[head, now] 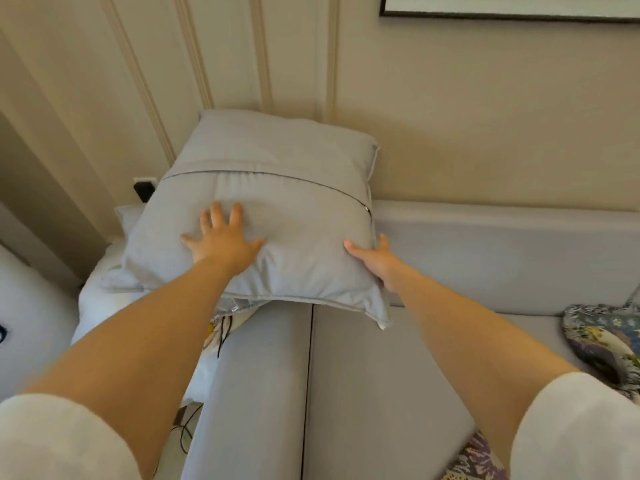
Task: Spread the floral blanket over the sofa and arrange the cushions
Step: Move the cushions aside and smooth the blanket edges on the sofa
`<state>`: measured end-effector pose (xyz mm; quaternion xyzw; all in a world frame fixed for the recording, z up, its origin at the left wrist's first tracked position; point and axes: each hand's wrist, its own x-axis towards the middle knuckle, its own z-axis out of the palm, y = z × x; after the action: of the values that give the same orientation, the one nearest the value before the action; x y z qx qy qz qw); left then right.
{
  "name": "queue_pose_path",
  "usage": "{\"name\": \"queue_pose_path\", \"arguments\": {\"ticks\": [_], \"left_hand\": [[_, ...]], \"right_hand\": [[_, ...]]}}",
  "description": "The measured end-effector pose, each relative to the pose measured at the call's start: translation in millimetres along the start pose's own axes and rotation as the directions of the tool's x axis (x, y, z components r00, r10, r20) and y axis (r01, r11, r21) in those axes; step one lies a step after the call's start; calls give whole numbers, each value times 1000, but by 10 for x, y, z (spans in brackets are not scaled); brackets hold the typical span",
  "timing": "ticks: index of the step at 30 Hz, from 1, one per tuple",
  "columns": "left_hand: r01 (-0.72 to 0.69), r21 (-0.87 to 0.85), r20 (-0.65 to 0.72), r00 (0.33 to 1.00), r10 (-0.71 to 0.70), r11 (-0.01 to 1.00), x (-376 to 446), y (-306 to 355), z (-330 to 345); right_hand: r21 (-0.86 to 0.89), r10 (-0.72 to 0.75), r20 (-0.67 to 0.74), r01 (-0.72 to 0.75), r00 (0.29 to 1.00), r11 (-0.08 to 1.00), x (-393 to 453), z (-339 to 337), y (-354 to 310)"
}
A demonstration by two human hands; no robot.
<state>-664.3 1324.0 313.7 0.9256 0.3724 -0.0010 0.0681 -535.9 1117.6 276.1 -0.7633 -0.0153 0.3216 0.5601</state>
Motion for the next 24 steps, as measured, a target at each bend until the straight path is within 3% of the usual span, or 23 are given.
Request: {"name": "queue_pose_path", "arguments": {"ticks": [4, 9, 13, 17, 20, 24], "left_hand": [[103, -91, 50, 994, -99, 991, 298, -418, -112], [-101, -2, -43, 994, 101, 995, 608, -347, -163], [-182, 187, -15, 982, 188, 965, 730, -319, -187], [-267, 89, -154, 948, 278, 960, 735, -395, -435], [-300, -2, -272, 918, 288, 954, 768, -432, -883], [-284, 46, -368, 886, 281, 958, 699, -518, -1434]], "right_hand": [[65, -17, 62, 13, 998, 998, 236, 95, -94], [160, -33, 6, 31, 999, 987, 348, 166, -173], [-24, -100, -176, 97, 979, 995, 431, 299, -230], [-86, -239, -332, 223, 912, 971, 405, 371, -440], [53, -277, -413, 326, 868, 944, 310, 485, -733], [156, -346, -412, 439, 843, 885, 217, 686, -1161]]}}
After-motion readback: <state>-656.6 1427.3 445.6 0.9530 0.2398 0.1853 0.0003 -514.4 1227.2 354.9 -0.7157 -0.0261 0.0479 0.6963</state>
